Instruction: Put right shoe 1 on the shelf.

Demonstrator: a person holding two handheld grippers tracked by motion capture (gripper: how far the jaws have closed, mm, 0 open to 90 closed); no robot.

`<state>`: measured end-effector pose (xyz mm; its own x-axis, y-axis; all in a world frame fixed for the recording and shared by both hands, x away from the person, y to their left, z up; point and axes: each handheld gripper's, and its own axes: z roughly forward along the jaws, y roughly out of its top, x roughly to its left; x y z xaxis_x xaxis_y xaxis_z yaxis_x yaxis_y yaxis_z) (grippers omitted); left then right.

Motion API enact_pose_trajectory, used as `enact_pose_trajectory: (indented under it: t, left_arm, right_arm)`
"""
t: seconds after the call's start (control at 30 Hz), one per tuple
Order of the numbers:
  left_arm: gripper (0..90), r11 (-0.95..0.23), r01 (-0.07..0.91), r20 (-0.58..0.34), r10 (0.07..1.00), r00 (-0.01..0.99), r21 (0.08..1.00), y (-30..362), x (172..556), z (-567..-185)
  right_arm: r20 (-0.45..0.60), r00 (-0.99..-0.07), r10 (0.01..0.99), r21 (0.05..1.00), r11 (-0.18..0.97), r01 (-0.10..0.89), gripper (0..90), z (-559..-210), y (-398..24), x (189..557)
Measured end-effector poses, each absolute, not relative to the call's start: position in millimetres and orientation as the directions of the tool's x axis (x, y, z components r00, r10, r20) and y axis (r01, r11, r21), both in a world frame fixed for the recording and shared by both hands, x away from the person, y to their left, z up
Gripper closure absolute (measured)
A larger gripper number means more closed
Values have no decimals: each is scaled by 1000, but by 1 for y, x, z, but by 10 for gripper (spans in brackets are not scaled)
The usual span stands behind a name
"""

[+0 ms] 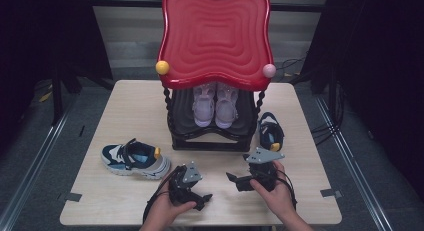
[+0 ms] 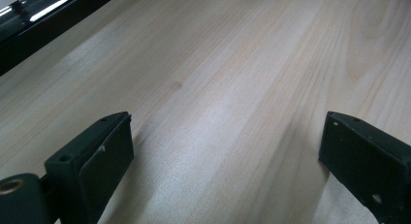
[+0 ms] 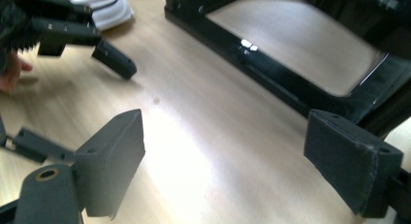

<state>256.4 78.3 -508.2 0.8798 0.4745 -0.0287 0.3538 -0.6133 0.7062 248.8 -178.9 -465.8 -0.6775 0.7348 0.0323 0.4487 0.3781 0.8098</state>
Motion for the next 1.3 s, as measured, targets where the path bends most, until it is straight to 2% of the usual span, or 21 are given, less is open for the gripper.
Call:
enact_pose_trajectory:
  t: [0.6,1.3]
  left_arm:
    - [49,-613,353,-29,474,880,706,78,256,-508]
    - [47,-613,354,-28,475,879,707,78,256,-508]
  right_arm:
    - [75,-691,719,751,416,514,143,-495,-192,235]
    - [26,-707,707,724,474,501,140,-510,-193,238]
